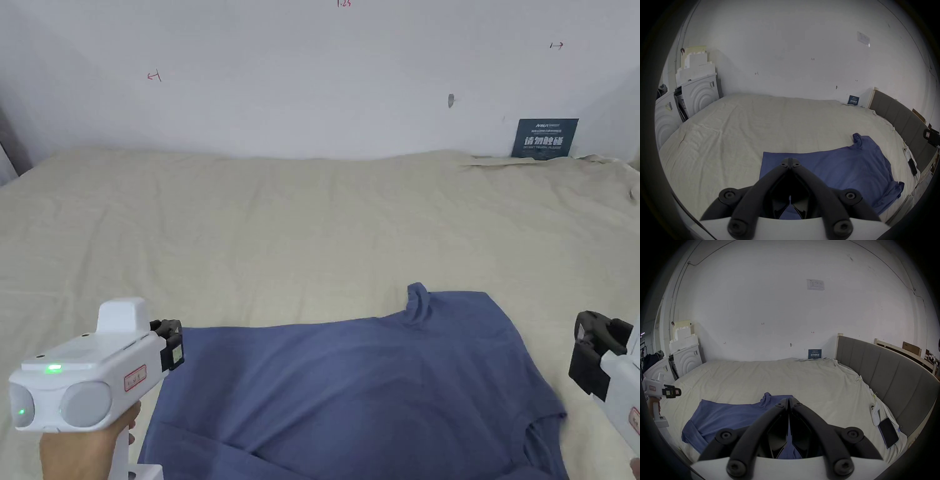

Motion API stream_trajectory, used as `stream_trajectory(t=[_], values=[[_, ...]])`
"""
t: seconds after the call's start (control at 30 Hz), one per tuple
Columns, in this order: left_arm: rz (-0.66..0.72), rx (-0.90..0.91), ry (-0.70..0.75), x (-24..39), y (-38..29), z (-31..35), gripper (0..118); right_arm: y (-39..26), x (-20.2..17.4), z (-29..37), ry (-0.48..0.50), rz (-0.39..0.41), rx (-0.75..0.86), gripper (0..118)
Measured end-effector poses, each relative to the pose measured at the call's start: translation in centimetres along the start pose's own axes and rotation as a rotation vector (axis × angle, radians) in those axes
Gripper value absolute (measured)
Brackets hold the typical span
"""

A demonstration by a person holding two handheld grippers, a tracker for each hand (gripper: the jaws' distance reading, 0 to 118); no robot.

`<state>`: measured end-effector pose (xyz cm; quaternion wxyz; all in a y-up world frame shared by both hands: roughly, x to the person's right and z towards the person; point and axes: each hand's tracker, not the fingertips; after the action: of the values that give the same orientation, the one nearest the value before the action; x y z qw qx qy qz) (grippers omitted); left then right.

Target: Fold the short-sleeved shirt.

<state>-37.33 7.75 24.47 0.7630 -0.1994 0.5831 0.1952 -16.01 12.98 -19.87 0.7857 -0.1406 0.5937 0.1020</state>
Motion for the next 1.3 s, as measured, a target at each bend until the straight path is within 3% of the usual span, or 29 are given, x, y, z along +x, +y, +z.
stream_trajectory(t=[0.33,0.37,0.4,0.5,0.57,0.73,0.77,0.8,0.9,0.97,1.0,1.3], values=[[0.042,-0.229,-0.001,-4.2,3.4,-14.7,0,0.1,0.1,-6.0,-0.007,0.001,-0.059,1],[0.055,-0.260,-0.002,-4.1,3.9,-15.1,4,0.1,0.2,-6.5,-0.008,-0.001,-0.065,1],[0.086,-0.291,0.013,-4.5,4.1,-16.4,18,0.0,0.3,-7.1,-0.008,-0.002,-0.073,1],[0.107,-0.381,0.035,-5.7,4.0,-20.8,78,-0.4,0.5,-8.4,-0.016,-0.002,-0.094,1],[0.082,-0.414,0.061,-6.0,3.6,-22.5,84,-0.6,0.5,-9.0,-0.020,-0.003,-0.109,1],[0.135,-0.502,0.081,-6.4,1.7,-24.5,82,-1.3,0.4,-10.3,-0.028,-0.012,-0.142,1],[0.128,-0.508,0.078,-6.2,1.3,-24.7,74,-1.4,0.4,-10.5,-0.028,-0.013,-0.146,1],[0.122,-0.516,0.075,-6.0,0.9,-24.9,54,-1.5,0.4,-10.7,-0.026,-0.015,-0.152,1],[0.054,-0.514,0.072,-5.4,0.1,-25.2,37,-1.6,0.5,-11.3,-0.016,-0.022,-0.170,1],[0.039,-0.506,0.076,-4.9,0.3,-25.1,10,-1.7,0.6,-11.8,-0.007,-0.019,-0.185,1],[0.027,-0.498,0.061,-4.8,0.5,-25.0,3,-1.7,0.8,-12.2,0.000,-0.019,-0.191,1],[-0.029,-0.381,-0.007,-3.6,1.7,-20.6,0,-0.2,2.9,-21.6,0.062,0.022,-0.296,1]])
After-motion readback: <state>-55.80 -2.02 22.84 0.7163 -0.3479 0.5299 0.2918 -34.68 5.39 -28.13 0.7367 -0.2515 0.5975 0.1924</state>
